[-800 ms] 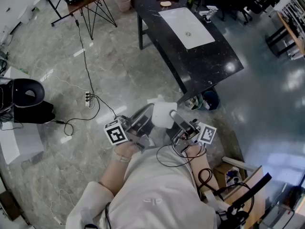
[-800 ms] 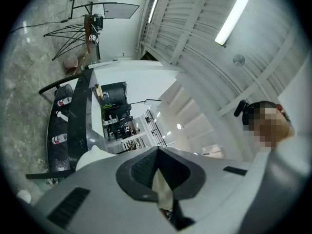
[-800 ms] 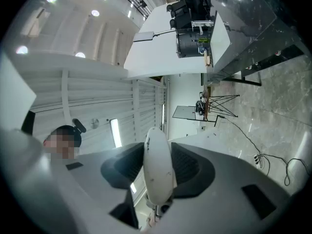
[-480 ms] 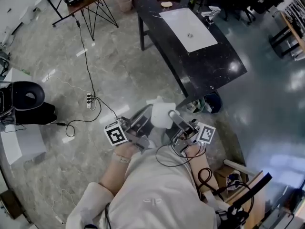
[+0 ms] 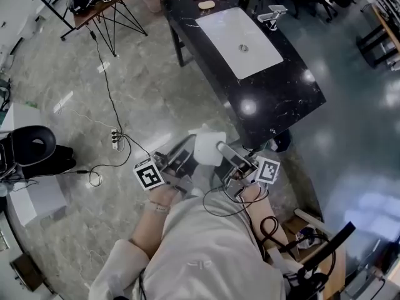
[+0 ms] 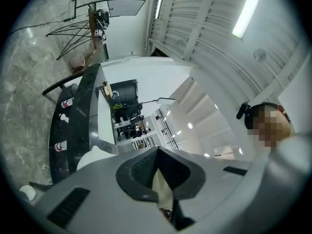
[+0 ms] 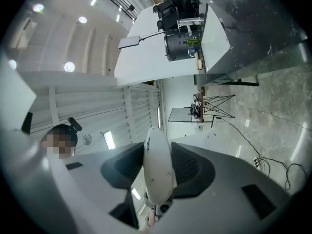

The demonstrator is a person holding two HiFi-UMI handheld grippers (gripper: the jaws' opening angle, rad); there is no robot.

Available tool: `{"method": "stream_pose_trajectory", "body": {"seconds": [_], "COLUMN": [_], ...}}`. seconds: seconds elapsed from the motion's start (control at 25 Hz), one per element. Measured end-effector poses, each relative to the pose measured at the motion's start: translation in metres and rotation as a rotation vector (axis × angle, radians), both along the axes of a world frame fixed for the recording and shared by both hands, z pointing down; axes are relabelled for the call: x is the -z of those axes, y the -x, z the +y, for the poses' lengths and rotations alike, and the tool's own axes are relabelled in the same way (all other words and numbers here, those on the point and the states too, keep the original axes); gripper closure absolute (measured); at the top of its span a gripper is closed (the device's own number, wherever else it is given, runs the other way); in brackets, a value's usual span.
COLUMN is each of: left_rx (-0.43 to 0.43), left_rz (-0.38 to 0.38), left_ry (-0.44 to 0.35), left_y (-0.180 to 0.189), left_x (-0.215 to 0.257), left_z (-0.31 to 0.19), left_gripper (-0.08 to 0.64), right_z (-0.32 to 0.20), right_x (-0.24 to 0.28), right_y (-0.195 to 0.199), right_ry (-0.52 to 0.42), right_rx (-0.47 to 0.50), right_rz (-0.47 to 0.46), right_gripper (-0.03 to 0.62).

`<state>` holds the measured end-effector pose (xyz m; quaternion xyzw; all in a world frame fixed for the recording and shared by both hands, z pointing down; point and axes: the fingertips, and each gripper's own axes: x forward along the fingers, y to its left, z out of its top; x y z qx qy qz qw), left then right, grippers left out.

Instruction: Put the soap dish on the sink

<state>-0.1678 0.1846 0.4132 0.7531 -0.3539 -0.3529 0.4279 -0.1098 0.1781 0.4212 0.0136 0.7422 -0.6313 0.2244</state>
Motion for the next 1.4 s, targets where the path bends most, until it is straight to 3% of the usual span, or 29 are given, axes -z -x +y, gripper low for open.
{"method": "stream_pose_trajectory", "body": {"seconds": [0.24, 0.36, 0.6, 0.88, 1.12, 1.4], "left_rx": [0.05, 0.059, 0.059, 0.04, -0.015, -0.053], "left_rz": [0.015, -0.025, -0.075, -0.078, 0.031, 0.021], "left_ry": [0.048, 0.067, 0.081, 0.122, 0.194, 0.268], "left_y": [-0.008, -0.013, -0.03, -0.051, -0.057, -0.062], "left_x": [-0.005, -0.005, -0.004, -0.028, -0.05, -0.075], "left_z": [-0.067, -0.102, -0.159, -0.216, -0.226, -0.243], "left_gripper": [0.554, 0.554, 0.554, 0.554, 0.554, 0.554], "right_z": [-0.072, -0.107, -0.165, -0.223, -0.234, -0.248], "right_x": [-0.005, -0.006, -0.007, -0.031, -0.05, -0.075], "right_y": [-0.007, -0.011, -0.024, -0.043, -0.047, -0.052], "right_ry": [0.029, 0.039, 0.06, 0.121, 0.17, 0.221], "right_rx": [0.053, 0.072, 0.095, 0.103, 0.078, 0.057], "right_rz": [-0.02, -0.035, -0.066, -0.108, -0.092, -0.087], "right_gripper": [0.411, 0.411, 0.411, 0.411, 0.411, 0.411]}}
